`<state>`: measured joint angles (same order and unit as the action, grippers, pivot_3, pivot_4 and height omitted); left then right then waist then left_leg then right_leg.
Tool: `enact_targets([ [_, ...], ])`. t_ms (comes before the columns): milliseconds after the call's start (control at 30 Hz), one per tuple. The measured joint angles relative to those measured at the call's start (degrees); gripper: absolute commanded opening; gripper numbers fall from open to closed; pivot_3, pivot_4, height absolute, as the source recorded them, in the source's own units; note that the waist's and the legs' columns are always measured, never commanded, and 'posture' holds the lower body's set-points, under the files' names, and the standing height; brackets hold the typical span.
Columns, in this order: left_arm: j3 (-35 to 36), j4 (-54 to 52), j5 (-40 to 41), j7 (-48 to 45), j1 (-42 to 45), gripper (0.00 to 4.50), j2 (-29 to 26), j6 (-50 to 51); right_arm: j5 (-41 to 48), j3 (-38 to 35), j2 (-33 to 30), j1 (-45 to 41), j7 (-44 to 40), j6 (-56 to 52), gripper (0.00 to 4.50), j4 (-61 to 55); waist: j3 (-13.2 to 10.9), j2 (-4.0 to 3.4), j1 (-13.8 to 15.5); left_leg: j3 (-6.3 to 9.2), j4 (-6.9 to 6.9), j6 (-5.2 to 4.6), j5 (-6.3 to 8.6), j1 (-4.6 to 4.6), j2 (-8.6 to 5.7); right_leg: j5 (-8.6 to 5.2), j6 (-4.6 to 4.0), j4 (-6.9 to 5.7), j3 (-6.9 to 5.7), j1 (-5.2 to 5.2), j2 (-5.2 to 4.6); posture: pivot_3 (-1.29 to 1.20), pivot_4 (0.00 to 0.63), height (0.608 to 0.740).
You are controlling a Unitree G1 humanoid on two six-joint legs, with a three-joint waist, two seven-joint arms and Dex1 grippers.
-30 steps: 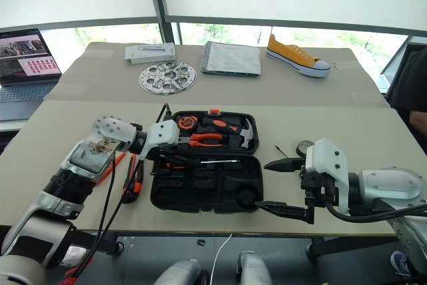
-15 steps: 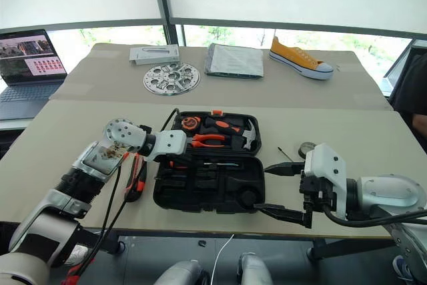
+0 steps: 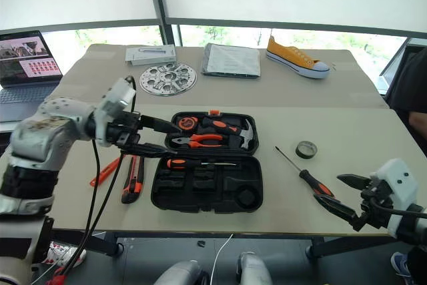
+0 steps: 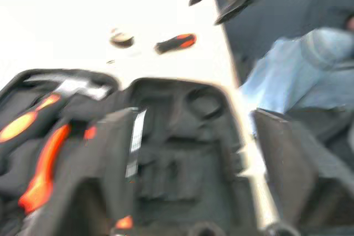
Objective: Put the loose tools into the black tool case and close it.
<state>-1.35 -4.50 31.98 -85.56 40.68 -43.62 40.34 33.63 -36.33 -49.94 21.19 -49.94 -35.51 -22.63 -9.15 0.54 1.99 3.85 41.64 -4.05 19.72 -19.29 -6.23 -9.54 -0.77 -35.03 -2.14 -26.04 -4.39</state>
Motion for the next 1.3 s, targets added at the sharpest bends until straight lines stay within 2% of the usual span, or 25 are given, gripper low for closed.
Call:
enact_targets([
  [400,-4.05,-3.86,1.61,-0.60,-0.52,4.41,-0.93,-0.34,-10.47,16.14,3.59,-13.67,3.99,5.31,4.50,15.43,0.00,-0.05,-0.91,-0.08,-0.06,0.04,-0.03,-0.01,0.00,0.03,-0.07,-0.03,0.03,-0.10,0.00,0.00,0.150,0.740],
  [500,-5.36,-3.86,0.29,-0.72,-0.53,4.50,-1.33,-2.09,-11.30,17.42,4.01,-14.63,4.01,6.41,3.86,16.70,0.00,-0.05,-1.04,-0.08,-0.09,0.05,-0.03,-0.01,0.02,0.03,-0.08,-0.01,0.03,-0.10,0.01,0.00,0.150,0.740],
  [567,-6.17,-3.82,-0.68,-0.91,-0.56,4.50,-1.90,-3.53,-11.52,17.43,4.39,-14.69,3.99,6.87,3.05,16.79,0.00,-0.05,-1.19,-0.08,-0.10,0.05,-0.03,-0.01,0.02,0.03,-0.08,0.00,0.03,-0.10,0.01,0.00,0.150,0.740],
  [767,-6.47,-3.65,-1.29,-1.58,-1.20,4.50,-3.67,-5.21,-10.04,16.52,4.64,-12.57,2.75,7.29,1.10,14.48,0.00,-0.06,-1.26,-0.08,-0.17,0.05,-0.03,0.00,0.02,0.02,-0.10,0.00,0.04,-0.13,0.02,0.00,0.150,0.740],
  [933,-6.41,-3.16,-2.47,-3.25,-2.93,4.50,-7.21,-6.66,-6.32,12.22,1.23,-15.57,0.07,5.11,1.03,13.41,-0.02,-0.11,-1.45,-0.18,-0.24,0.04,-0.03,0.03,0.02,0.02,-0.09,0.01,0.10,-0.15,0.02,0.00,0.150,0.740],
  [1033,-6.39,-1.96,-3.26,-5.80,-6.66,4.50,-13.02,-9.37,-3.32,13.60,-2.84,-23.71,-3.70,3.73,1.03,11.72,-0.07,-0.19,-2.47,-0.51,-0.48,0.05,-0.05,0.11,0.13,0.01,-0.16,0.00,0.25,-0.26,0.06,0.00,0.150,0.740],
  [1100,-6.07,-1.80,-3.32,-6.34,-7.72,4.50,-14.55,-10.01,-2.91,16.39,-4.53,-28.49,-6.30,3.77,1.03,9.28,-0.08,-0.18,-2.56,-0.50,-0.60,0.07,-0.05,0.15,0.19,-0.02,-0.21,0.03,0.21,-0.25,0.07,0.00,0.150,0.740],
  [1200,-4.80,-2.15,-2.76,-6.28,-8.77,4.50,-14.89,-10.20,-4.29,26.29,-4.71,-34.79,-11.00,5.69,1.03,5.83,-0.10,-0.12,-2.22,-0.47,-0.65,0.06,-0.05,0.09,0.20,-0.04,-0.25,0.04,0.12,-0.29,0.05,0.00,0.150,0.740],
  [1300,-4.05,-2.80,-2.79,-5.51,-9.95,4.50,-15.10,-10.41,-10.60,39.32,-1.87,-42.03,-15.16,10.47,1.03,6.19,-0.13,-0.09,-1.93,-0.50,-0.53,-0.01,-0.01,0.01,0.12,-0.02,-0.21,0.08,0.08,-0.34,0.01,0.00,0.150,0.740],
])
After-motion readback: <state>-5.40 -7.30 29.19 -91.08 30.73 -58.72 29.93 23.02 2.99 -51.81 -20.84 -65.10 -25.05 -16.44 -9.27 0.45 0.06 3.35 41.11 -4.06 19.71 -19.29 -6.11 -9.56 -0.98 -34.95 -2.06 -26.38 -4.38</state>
